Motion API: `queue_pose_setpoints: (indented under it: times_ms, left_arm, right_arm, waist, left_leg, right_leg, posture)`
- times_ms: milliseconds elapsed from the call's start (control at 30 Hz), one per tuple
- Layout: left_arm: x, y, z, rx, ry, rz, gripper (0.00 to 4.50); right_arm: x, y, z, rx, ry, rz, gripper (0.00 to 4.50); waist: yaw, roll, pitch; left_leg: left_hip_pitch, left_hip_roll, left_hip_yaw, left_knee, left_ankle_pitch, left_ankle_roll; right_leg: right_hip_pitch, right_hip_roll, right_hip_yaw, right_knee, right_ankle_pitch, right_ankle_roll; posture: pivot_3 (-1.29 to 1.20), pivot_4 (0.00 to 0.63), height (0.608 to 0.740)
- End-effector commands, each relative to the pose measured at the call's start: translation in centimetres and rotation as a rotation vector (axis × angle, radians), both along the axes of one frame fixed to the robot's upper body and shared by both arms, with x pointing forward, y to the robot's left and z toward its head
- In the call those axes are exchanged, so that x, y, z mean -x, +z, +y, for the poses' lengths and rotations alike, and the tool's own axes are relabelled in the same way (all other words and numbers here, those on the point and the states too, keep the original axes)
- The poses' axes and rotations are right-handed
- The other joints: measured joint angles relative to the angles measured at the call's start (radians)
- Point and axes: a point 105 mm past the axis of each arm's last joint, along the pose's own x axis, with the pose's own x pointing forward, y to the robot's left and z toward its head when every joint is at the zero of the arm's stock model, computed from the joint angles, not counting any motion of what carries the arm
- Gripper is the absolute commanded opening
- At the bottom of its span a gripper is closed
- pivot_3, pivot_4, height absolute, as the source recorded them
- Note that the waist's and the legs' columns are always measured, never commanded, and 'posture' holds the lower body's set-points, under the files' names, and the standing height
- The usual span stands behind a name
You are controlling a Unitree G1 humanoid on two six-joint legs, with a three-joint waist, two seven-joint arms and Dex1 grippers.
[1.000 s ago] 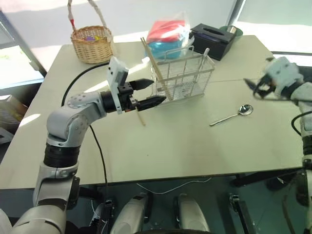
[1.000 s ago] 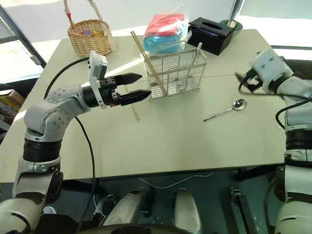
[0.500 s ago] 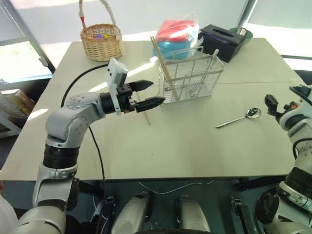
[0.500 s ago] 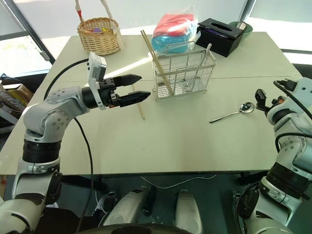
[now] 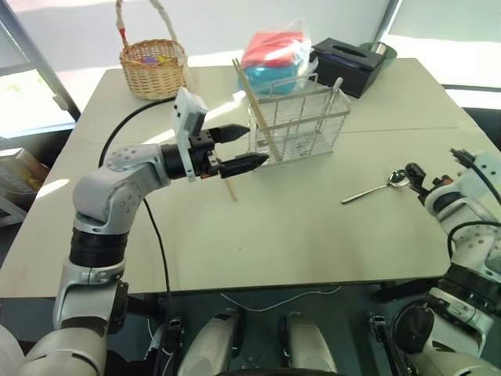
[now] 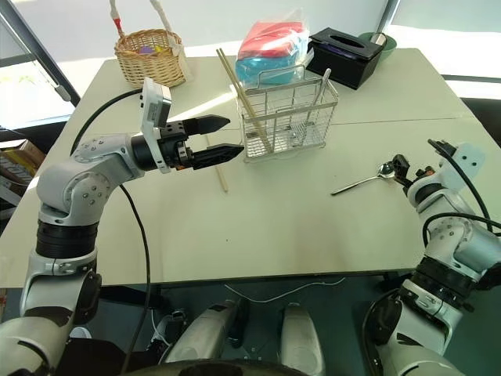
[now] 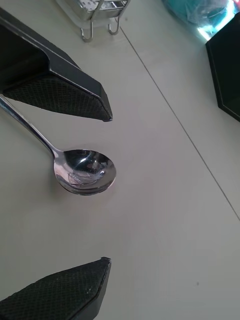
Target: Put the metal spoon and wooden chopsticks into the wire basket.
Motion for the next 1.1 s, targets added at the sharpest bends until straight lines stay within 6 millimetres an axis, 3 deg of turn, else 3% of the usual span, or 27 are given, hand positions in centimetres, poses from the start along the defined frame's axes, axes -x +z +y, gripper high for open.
queue_pose_setpoints:
  times_ms: [33,233,567,700,900,1100]
  left_arm:
    - [0.6,1.4,-0.3,0.006,-0.016,-0.056,4.37]
    - [0.8,1.6,-0.1,0.007,-0.002,-0.062,4.37]
    - [0.9,1.9,0.1,0.004,0.014,-0.065,4.37]
    - [0.9,1.9,0.2,0.004,0.016,-0.065,4.43]
    - [0.7,2.0,0.1,0.008,0.019,-0.064,4.43]
    - [0.4,1.9,0.0,0.013,0.018,-0.061,4.43]
  right_arm:
    - [-0.9,1.1,0.2,0.004,0.011,-0.052,4.5]
    - [-2.8,0.0,0.1,-0.028,0.02,-0.037,4.5]
    - [-3.4,-1.4,-0.3,-0.038,0.011,-0.013,4.5]
    - [-3.2,-1.5,-0.3,-0.034,0.011,-0.02,3.3]
    - [-3.1,-1.2,0.3,-0.006,0.041,-0.027,0.07]
    - [-2.9,-0.7,0.4,0.024,0.056,-0.024,0.02]
  waist:
    - [0.0,0.0,0.0]
    - [-0.006,0.0,0.0]
    - [-0.016,0.0,0.0]
    - [-0.016,0.0,0.0]
    - [-0.016,0.0,0.0]
    - [-0.013,-0.001,-0.001]
  left_leg:
    - [0.0,0.0,0.0,0.0,0.0,0.0]
    - [0.0,0.0,0.0,0.0,0.0,0.0]
    - [0.0,0.0,0.0,0.0,0.0,0.0]
    - [0.0,0.0,0.0,0.0,0.0,0.0]
    - [0.0,0.0,0.0,0.0,0.0,0.0]
    - [0.001,0.0,0.0,0.0,0.0,0.0]
  right_leg:
    - [0.0,0.0,0.0,0.0,0.0,0.0]
    - [0.0,0.0,0.0,0.0,0.0,0.0]
    - [0.001,0.0,0.0,0.0,0.0,0.0]
    - [0.001,0.0,0.0,0.0,0.0,0.0]
    - [0.0,0.0,0.0,0.0,0.0,0.0]
    - [0.001,0.0,0.0,0.0,0.0,0.0]
  posture:
    - [0.0,0.15,0.721]
    - [0.0,0.15,0.721]
    - [0.0,0.15,0.721]
    - [0.0,0.15,0.721]
    - [0.0,0.15,0.721]
    - [0.0,0.15,0.721]
